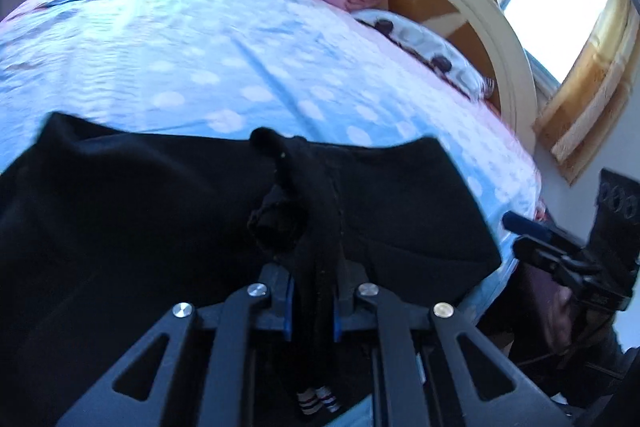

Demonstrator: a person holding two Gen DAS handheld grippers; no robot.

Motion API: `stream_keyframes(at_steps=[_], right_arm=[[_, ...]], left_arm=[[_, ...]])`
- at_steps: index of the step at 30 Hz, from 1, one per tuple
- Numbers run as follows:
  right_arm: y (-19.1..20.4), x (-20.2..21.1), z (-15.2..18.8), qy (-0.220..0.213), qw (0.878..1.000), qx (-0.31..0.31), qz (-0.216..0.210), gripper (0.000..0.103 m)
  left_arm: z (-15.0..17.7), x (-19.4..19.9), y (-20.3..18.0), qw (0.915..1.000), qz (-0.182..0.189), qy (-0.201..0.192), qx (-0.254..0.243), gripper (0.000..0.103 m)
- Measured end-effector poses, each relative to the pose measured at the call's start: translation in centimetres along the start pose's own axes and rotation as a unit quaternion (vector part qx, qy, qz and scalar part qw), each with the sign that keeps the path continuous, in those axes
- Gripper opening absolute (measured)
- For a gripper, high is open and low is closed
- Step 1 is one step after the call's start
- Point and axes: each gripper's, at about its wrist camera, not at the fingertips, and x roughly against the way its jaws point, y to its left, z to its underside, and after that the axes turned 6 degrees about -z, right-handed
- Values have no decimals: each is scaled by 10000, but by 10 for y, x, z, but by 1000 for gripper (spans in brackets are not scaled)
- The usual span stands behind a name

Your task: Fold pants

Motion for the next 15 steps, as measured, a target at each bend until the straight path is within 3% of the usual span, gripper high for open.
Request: stream_keyframes(at_steps=[5,9,15], right_arm=[[11,-10,3,188,9994,184,-227,58],[2,-56,11,964,9953,-76,4,60],[-1,-41,-5,580,9980,-188,-172,61]], left_arm=[[9,14,34,9993,-292,78,240,14],[18,2,47,9985,-327,169,410,14],[20,2,47,9989,-300,102,341,20]])
